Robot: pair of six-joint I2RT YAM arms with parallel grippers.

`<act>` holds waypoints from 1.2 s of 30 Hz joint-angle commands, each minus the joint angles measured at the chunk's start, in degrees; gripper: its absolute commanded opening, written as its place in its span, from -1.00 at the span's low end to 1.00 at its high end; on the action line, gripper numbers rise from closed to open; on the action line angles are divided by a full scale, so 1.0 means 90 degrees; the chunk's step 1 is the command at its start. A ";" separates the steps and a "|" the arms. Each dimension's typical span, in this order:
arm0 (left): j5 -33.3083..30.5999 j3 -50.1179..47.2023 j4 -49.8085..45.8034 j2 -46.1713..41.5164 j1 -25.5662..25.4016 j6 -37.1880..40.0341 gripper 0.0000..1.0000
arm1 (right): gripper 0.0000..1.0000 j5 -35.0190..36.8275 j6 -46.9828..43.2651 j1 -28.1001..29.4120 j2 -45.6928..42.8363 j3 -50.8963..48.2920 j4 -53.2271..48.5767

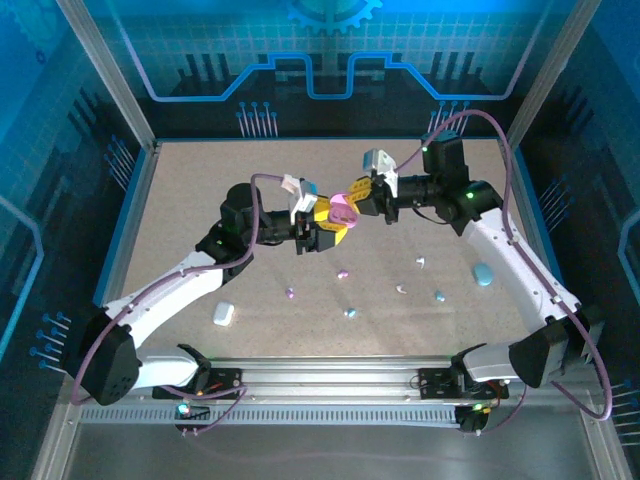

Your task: Insert wireless bluetooth earbuds into charging case

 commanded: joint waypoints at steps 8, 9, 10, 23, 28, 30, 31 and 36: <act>0.0066 -0.0025 0.0033 0.0195 -0.0004 0.0079 0.36 | -0.79 0.0240 -0.0030 0.0168 -0.0145 0.0061 0.0050; 0.0066 -0.0031 0.0042 0.0195 -0.0009 0.0090 0.36 | -0.79 0.0236 -0.0024 0.0162 -0.0141 0.0065 0.0039; 0.0061 -0.0027 0.0042 0.0196 -0.0014 0.0104 0.34 | -0.79 0.0221 -0.0038 0.0176 -0.0133 0.0072 0.0029; -0.0002 -0.0020 0.0081 0.0215 -0.0011 0.0186 0.28 | -0.79 0.0185 -0.0012 0.0207 -0.0085 0.0118 0.0000; -0.0002 -0.0014 0.0074 0.0225 -0.0015 0.0219 0.20 | -0.79 0.0176 0.0008 0.0226 -0.0075 0.0126 0.0009; 0.0005 -0.0024 0.0044 0.0225 -0.0007 0.0245 0.18 | -0.78 0.0180 0.0018 0.0226 -0.0075 0.0115 0.0009; 0.0006 -0.0024 0.0011 0.0220 -0.0013 0.0264 0.18 | -0.78 0.0186 0.0025 0.0226 -0.0070 0.0111 0.0011; 0.0018 -0.0033 -0.0046 0.0190 -0.0009 0.0326 0.08 | -0.77 0.0175 0.0018 0.0227 -0.0055 0.0125 -0.0029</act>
